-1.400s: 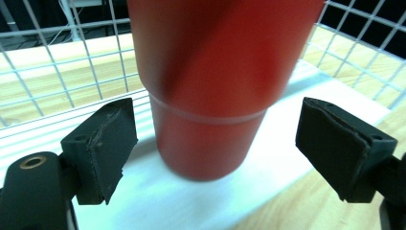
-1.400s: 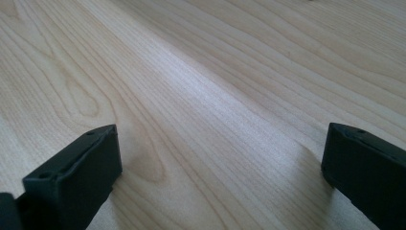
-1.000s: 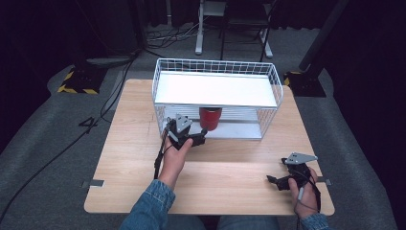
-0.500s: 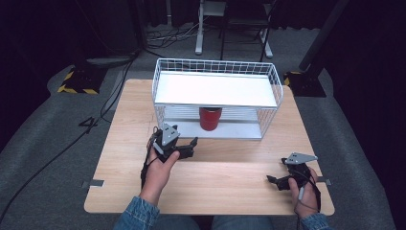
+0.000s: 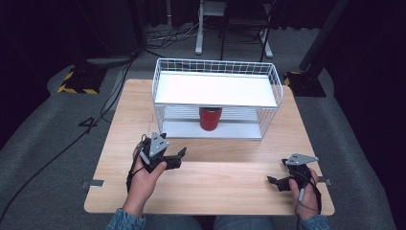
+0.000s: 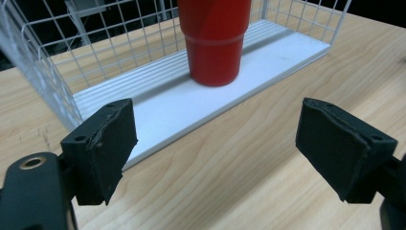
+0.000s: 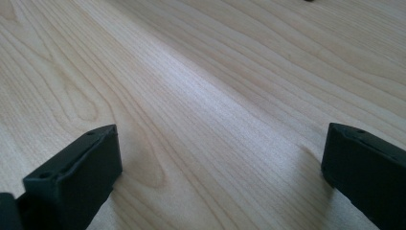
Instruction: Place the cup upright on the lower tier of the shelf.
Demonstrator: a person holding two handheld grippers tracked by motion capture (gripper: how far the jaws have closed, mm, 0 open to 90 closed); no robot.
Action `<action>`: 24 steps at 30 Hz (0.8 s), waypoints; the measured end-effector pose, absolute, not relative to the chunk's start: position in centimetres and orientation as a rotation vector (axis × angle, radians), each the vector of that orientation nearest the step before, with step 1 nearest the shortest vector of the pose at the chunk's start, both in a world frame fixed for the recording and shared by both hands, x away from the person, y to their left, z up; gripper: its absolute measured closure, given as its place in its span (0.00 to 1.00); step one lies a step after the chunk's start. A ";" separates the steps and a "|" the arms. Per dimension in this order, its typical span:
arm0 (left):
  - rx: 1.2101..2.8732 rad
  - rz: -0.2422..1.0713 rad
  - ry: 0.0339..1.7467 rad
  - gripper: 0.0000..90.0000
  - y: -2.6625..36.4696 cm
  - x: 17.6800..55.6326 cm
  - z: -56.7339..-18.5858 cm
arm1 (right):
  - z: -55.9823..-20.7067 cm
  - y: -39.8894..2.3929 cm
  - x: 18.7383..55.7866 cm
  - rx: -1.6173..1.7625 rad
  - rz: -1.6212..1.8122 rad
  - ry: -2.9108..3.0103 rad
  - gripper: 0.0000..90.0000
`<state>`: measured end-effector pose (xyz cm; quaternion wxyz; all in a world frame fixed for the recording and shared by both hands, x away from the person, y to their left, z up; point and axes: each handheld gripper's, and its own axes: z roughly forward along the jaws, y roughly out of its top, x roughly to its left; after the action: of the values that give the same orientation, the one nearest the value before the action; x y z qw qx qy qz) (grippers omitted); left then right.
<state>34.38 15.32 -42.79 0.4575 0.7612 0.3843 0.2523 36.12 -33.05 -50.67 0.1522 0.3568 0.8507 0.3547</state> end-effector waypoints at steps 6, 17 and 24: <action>1.866 0.592 0.979 0.16 17.5 33.3 -43.5 | -50.7 -33.1 36.1 1.024 1.017 2.439 0.00; 1.878 0.548 1.012 0.16 22.3 31.6 -45.1 | -50.7 -33.1 36.1 1.024 1.017 2.440 0.00; 1.891 0.570 1.073 0.17 24.4 31.6 -46.6 | -50.7 -33.1 36.1 1.025 1.017 2.440 0.00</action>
<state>31.55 24.35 -46.63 0.4320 0.7587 0.4305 0.2288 36.07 -33.09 -50.67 0.1527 0.3572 0.8505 0.3546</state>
